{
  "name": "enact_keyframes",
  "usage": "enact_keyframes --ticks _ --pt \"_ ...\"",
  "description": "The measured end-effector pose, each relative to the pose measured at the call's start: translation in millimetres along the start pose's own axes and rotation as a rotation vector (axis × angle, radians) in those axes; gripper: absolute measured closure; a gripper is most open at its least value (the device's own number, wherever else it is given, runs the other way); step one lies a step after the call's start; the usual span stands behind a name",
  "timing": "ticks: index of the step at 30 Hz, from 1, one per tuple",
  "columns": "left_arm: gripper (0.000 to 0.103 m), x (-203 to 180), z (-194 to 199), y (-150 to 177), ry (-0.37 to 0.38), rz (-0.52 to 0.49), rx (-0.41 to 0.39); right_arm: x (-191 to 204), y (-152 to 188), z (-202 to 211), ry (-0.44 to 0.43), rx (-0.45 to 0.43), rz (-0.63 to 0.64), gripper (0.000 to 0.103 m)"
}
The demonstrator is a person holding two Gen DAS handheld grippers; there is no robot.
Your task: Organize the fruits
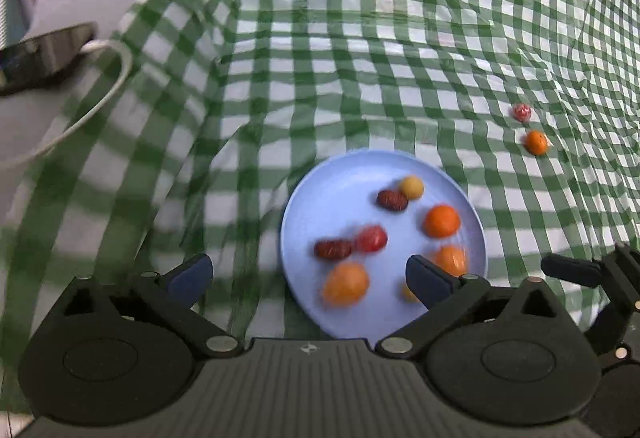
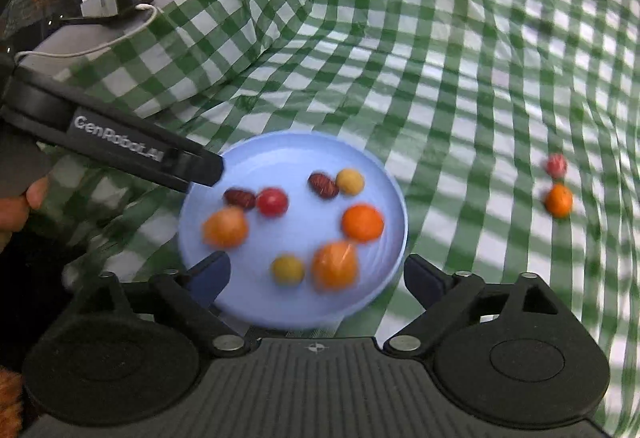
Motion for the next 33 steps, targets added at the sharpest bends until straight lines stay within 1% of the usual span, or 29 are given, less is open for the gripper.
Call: enact_keyframes --ticks 4,9,14,22,26,33 --pt "0.0 3.1 33.0 19.0 -0.028 0.027 -0.005 11.9 11.7 27.3 -0.018 0.005 -0.05 0.005" --pt "0.0 2.5 68.4 35.2 -0.066 0.039 -0.041 28.9 12.0 57.8 -0.007 -0.069 -0.009 0.003" --pt "0.0 -0.2 95.0 45.7 -0.101 0.038 -0.079 33.3 12.6 84.5 0.002 -0.133 -0.007 0.003" --pt "0.0 -13.9 126.4 53.7 -0.111 0.013 -0.133 37.6 20.7 117.9 0.012 -0.208 -0.002 0.001" --pt "0.0 -21.2 135.7 55.6 -0.11 -0.002 -0.152 39.0 20.8 129.6 0.017 -0.244 0.001 0.001" --pt "0.0 -28.3 142.5 56.7 -0.109 -0.017 -0.168 39.0 22.8 136.8 0.027 -0.263 -0.007 0.001"
Point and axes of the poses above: each gripper's, at about its wrist camera, not at the fingertips, and z roughly against the way its jaws point, x to its left, y to its underside, the point moved 4 cm from there along -z, roughly the way its jaws point, and after that the axes turned 7 degrees about -x, right-handed, at the moved point
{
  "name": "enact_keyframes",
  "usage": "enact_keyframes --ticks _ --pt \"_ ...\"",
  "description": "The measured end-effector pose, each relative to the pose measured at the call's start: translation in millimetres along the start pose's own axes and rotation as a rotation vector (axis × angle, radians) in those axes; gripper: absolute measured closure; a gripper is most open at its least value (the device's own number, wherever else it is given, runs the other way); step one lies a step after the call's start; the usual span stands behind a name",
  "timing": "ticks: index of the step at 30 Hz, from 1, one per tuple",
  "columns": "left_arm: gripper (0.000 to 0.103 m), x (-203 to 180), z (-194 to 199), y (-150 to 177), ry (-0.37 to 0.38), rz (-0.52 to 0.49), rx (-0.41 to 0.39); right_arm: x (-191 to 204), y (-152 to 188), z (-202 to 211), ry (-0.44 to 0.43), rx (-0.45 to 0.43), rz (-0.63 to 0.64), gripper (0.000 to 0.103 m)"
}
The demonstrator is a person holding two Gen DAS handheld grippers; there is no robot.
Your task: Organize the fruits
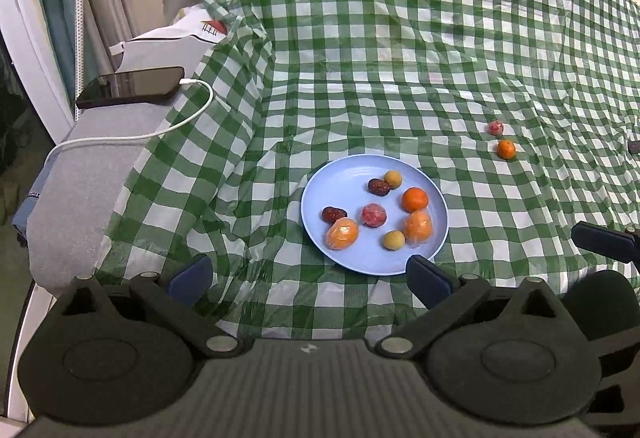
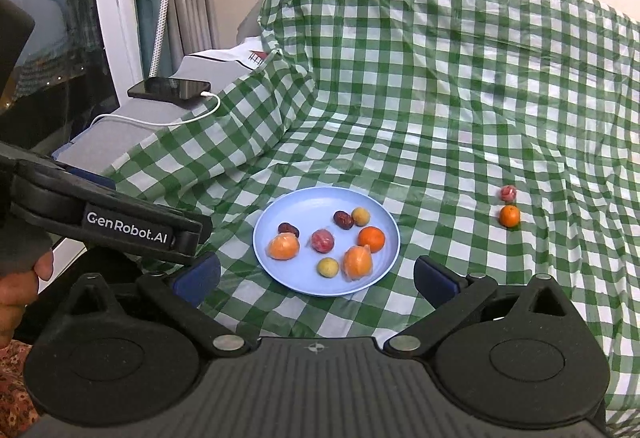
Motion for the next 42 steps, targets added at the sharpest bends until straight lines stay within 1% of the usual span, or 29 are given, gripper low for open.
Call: enact_keyframes --ticks 7,17,42 --pt "0.0 0.1 0.8 -0.1 -0.007 -0.002 0.008 1.2 0.6 -0.2 0.001 0.001 -0.001 0.001" --pt "0.0 6.8 -11.2 3.1 -0.01 -0.005 0.042 0.9 3.0 -3.5 0.01 0.028 -0.017 0.001" --pt "0.0 2.7 -41.7 8.2 -0.02 -0.03 0.126 -8.4 11.9 -31.2 -0.002 0.095 -0.044 0.001"
Point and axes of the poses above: each gripper's, at about its wrist camera, not at the fingertips, and z roughly against the way its jaws point, x to its left, y to its underside, the point moved 4 cm from there along -z, roughly the way its jaws point, and after that the axes turned 7 degrees about -x, right-handed, at the moved point
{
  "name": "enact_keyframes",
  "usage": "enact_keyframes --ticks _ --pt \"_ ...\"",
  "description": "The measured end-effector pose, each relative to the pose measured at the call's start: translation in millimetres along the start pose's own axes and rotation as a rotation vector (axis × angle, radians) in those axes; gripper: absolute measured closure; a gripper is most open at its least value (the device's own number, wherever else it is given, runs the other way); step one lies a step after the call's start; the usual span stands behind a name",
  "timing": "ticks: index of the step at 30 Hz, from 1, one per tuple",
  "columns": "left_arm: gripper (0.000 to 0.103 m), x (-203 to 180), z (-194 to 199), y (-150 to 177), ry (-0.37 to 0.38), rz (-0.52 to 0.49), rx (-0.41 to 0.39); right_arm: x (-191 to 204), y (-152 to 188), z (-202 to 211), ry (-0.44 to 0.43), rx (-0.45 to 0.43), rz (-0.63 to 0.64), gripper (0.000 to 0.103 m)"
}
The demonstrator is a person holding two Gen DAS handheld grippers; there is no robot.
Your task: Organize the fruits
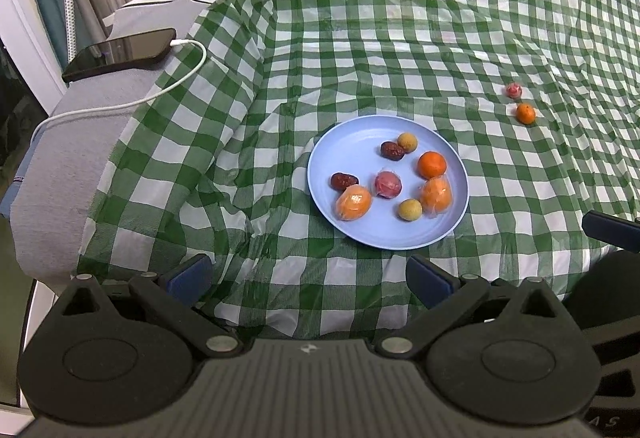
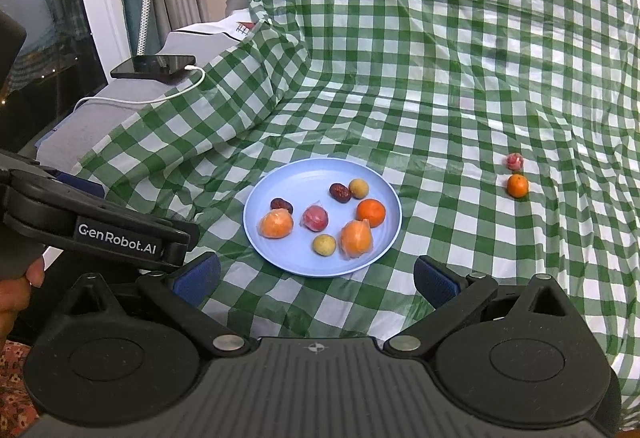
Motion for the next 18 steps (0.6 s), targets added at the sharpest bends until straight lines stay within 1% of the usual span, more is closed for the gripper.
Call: enact_keyframes --ticks 13,18 --pt "0.0 -11.2 -25.1 -7.7 -0.005 -0.031 0.058 -19.3 5.4 -20.3 -0.004 0.038 -0.054 0.001" --pt "0.0 -20.2 -40.4 -14.9 -0.003 -0.044 0.086 -36.2 9.1 -34.2 0.019 0.052 -0.098 0.001"
Point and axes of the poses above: each gripper's, at about its wrist camera, not at the fingertips, and z roughly against the way its jaws point, x to its left, y to its underside, the point moved 4 cm from there along -z, roughly the way its jaws point, and after that the axes turned 7 degrees about -x, right-handed, at the moved point
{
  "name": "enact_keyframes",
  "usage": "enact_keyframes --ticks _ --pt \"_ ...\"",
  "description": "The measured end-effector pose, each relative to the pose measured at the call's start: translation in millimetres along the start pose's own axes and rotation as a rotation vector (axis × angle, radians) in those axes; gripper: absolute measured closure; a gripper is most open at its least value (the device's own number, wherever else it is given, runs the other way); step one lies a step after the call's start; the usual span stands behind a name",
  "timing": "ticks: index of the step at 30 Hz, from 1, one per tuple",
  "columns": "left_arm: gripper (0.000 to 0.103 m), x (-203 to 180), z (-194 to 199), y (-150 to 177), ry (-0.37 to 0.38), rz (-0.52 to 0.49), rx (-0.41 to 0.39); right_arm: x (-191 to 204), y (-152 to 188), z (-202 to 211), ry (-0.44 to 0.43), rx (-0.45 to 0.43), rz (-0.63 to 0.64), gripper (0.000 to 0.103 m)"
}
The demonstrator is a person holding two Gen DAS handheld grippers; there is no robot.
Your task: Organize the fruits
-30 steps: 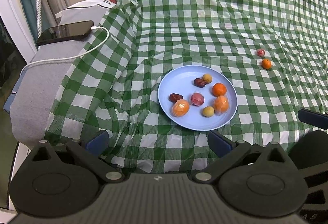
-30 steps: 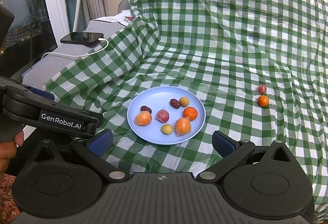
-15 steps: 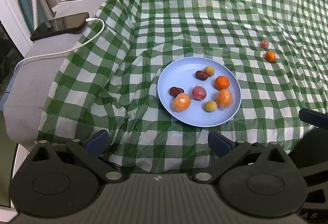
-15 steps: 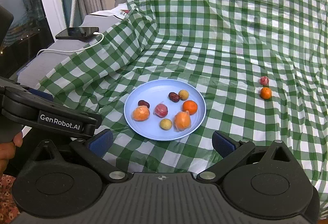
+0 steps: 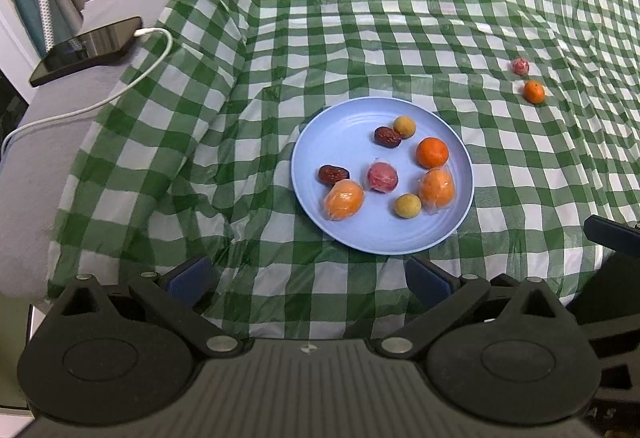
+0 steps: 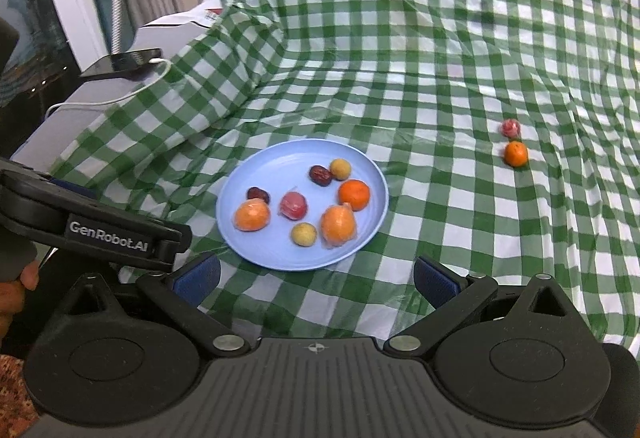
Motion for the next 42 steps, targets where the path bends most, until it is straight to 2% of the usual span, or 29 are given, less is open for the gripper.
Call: enact_keyframes --ticks 5,13,17,20,22,23,24,25,26,27,30,36,39,42 --pt "0.0 -7.4 -17.5 -12.8 -0.001 -0.009 0.026 -30.2 -0.9 -20.6 0.085 -0.007 -0.037 0.001" --pt "0.0 -27.4 -50.6 -46.9 -0.003 -0.048 0.067 -129.6 -20.2 -80.2 0.3 -0.101 -0.158 0.002" --pt "0.0 -40.8 -67.4 -64.5 0.008 -0.048 0.099 -173.0 -34.9 -129.1 0.354 -0.136 -0.158 0.014" --pt "0.0 -53.4 -77.8 -79.6 0.004 -0.07 0.094 -197.3 -45.7 -161.1 0.405 -0.165 -0.134 0.018" --pt "0.0 -61.8 -85.5 -90.4 -0.001 -0.08 0.089 -213.1 -49.4 -183.5 0.443 -0.162 -0.116 0.026" --pt "0.0 -66.8 -90.1 -96.2 -0.001 -0.085 0.088 -220.1 -48.9 -194.6 0.447 -0.151 -0.116 0.037" --pt "0.0 -71.6 -94.5 -101.6 0.0 -0.09 0.087 -225.6 -47.3 -202.8 0.442 -0.14 -0.125 0.052" --pt "0.0 -77.9 -99.5 -108.0 0.002 -0.097 0.082 -228.6 -45.3 -207.7 0.44 -0.142 -0.135 0.052" --pt "0.0 -84.3 -104.4 -114.7 0.007 -0.103 0.075 -228.9 -43.9 -207.6 0.436 -0.184 -0.117 0.06" --pt "0.0 -92.4 -109.3 -122.4 0.017 -0.107 0.063 -228.2 -42.5 -208.2 0.433 -0.195 -0.088 0.067" --pt "0.0 -120.2 -122.0 -144.2 0.074 -0.117 0.013 -239.9 -39.9 -200.5 0.474 -0.21 -0.103 0.067" --pt "0.0 -213.3 -168.1 -196.8 0.206 -0.185 -0.101 -313.0 -39.0 -170.4 0.713 -0.244 -0.261 0.067" --pt "0.0 -264.6 -198.2 -215.9 0.268 -0.224 -0.099 -337.7 -31.6 -168.6 0.734 -0.221 -0.346 0.067" --pt "0.0 -302.4 -223.9 -219.9 0.274 -0.273 -0.085 -341.3 -30.4 -170.6 0.721 -0.221 -0.356 0.066"
Point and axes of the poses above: each gripper's, at about its wrist camera, not at the fingertips, and z roughly against the way its jaws point, x to its left, y to its underside, the point moved 4 cm from there along -z, roughly the way its jaws point, and after that the axes turned 7 degrees about -x, right-handed, at the moved point
